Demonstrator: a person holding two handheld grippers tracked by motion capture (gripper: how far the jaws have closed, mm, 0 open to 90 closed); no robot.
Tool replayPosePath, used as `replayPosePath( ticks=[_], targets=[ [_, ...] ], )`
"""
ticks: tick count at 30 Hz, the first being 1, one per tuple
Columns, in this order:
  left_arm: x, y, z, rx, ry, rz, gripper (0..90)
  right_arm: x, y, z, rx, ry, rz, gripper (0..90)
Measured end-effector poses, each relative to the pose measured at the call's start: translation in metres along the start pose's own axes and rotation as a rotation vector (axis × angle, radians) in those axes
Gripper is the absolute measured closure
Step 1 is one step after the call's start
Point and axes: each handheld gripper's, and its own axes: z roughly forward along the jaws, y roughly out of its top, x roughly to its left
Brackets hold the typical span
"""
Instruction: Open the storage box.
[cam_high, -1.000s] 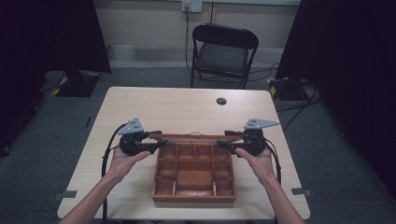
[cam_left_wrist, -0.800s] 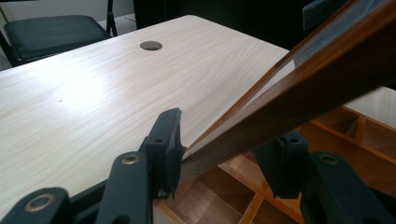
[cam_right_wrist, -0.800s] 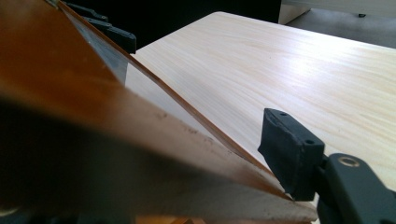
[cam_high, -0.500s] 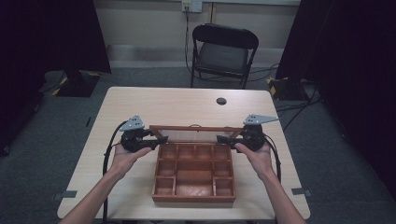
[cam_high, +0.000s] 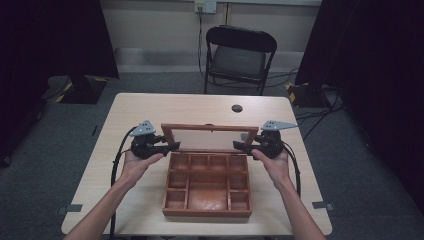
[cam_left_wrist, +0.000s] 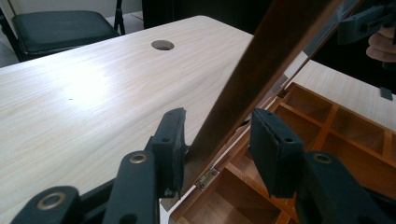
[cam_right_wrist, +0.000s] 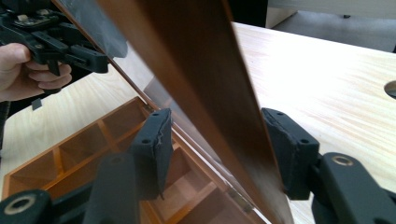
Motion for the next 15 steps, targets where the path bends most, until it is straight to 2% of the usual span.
replayPosePath(
  ticks=[6,10,15],
  targets=[
    [0.005,0.000,0.002,0.006,0.006,-0.002,57.8,-0.008,-0.003,0.002,0.009,-0.017,0.011,48.9],
    [0.011,-0.009,0.008,0.036,0.022,-0.017,58.9,-0.012,-0.005,0.005,0.022,-0.027,0.015,49.3],
    [0.015,-0.014,0.010,0.028,0.018,-0.034,62.2,-0.016,-0.007,0.007,0.026,-0.035,0.024,50.4]
  ],
)
